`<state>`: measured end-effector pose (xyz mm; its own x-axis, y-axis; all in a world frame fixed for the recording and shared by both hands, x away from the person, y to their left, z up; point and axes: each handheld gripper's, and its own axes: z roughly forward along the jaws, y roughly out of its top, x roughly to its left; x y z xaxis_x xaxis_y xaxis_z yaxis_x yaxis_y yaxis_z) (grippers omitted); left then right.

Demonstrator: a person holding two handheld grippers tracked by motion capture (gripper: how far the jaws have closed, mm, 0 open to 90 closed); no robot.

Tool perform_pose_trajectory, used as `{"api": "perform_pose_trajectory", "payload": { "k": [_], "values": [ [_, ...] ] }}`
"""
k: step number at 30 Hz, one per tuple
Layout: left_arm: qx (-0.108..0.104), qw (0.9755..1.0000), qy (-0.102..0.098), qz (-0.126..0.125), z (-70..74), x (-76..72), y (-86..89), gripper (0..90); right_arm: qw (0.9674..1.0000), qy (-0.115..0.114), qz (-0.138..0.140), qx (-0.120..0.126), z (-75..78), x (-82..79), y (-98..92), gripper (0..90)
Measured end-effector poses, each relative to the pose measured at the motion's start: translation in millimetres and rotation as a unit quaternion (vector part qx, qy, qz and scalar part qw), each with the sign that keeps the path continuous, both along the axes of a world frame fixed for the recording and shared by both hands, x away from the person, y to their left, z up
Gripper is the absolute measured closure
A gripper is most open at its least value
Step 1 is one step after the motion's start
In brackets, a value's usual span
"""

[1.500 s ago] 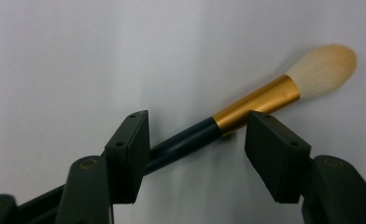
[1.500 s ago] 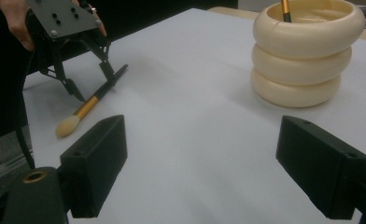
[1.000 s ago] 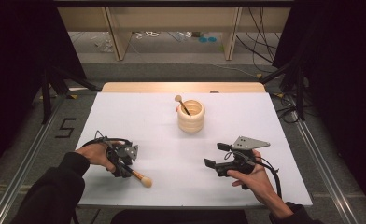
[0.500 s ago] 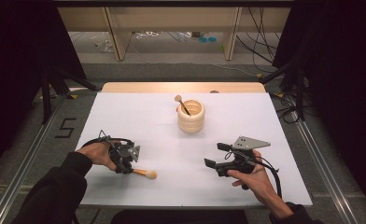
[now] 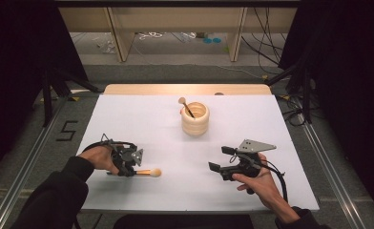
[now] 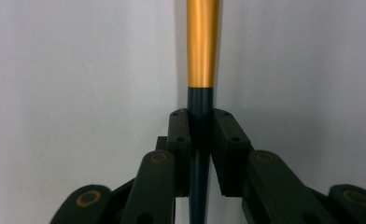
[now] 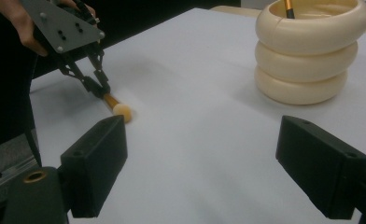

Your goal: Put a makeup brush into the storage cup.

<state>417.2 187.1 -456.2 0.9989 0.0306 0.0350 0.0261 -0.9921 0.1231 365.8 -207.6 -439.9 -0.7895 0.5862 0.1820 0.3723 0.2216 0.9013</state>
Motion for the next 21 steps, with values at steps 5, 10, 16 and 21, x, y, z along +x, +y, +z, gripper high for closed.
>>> {"api": "perform_pose_trajectory", "payload": {
  "k": [5,10,16,21],
  "values": [
    [-0.011,0.9999,-0.007,0.004,3.8,0.8,2.7,78.1,1.0,0.004,0.0,0.0,0.1,-0.2,0.0,17.1],
    [-0.031,0.9991,-0.022,0.021,9.3,1.7,5.7,78.1,1.0,0.001,0.0,0.0,0.0,0.0,0.0,17.1],
    [-0.069,0.9955,-0.041,0.05,17.8,4.2,9.1,78.1,1.0,0.0,0.0,0.0,0.1,0.2,-0.3,17.1],
    [-0.113,0.9885,-0.059,0.081,28.2,8.3,12.0,78.1,1.0,-0.001,0.0,0.0,0.1,0.1,-0.3,17.1]
  ]
}}
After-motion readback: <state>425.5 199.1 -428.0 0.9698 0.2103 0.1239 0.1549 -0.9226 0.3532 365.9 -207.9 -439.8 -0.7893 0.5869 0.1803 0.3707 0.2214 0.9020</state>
